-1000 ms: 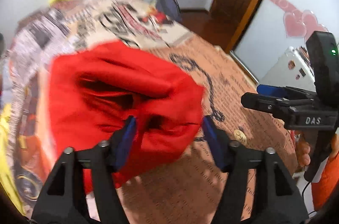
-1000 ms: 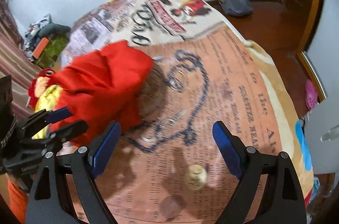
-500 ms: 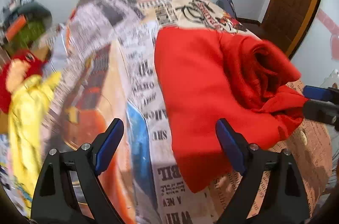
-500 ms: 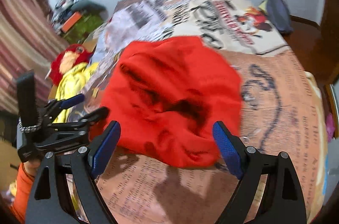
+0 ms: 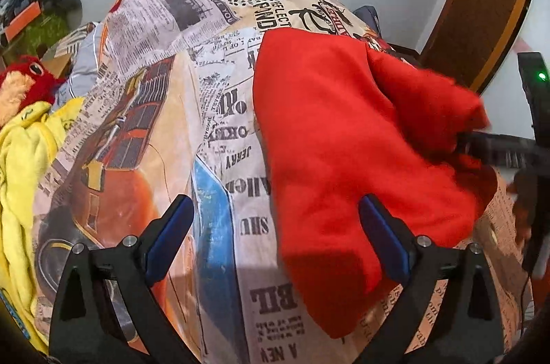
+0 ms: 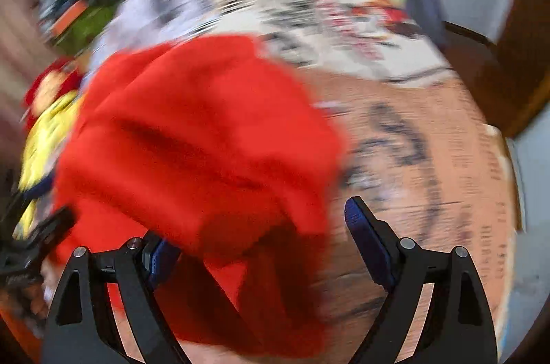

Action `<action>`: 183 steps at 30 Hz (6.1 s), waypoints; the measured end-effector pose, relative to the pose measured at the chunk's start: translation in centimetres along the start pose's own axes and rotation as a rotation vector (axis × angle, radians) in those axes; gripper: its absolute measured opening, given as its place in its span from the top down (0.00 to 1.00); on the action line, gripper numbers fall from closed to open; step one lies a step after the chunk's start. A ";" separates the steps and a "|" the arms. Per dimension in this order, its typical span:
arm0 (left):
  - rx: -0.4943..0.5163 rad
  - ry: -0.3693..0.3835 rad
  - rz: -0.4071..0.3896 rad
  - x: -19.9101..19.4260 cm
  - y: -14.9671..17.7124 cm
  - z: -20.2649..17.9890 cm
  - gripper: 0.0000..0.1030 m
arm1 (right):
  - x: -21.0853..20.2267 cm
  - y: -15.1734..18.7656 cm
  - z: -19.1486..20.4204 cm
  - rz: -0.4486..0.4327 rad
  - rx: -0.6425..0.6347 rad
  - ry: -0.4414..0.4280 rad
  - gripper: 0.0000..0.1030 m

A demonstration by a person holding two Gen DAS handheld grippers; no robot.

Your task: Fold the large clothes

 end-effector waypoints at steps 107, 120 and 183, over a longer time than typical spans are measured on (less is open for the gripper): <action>-0.117 -0.178 0.070 -2.2 3.7 22.5 0.16 | 8.7 1.6 24.9 0.105 -0.434 -0.060 0.30; -0.090 -0.261 -0.268 -20.4 0.9 14.8 0.16 | -10.2 3.4 26.1 -0.217 -0.417 -0.284 0.30; -0.071 -0.430 -0.682 -38.6 9.8 0.9 0.01 | -29.5 15.4 23.8 -0.817 -0.277 -0.331 0.00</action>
Point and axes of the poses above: each gripper's, at about its wrist camera, not at the fingertips, and x roughly the way its jaws point, z to its left, y to its underside, the point moved 2 cm from there along x, roughly the way its jaws point, and after that the axes turned 8 degrees about x, right-handed, at the moved point
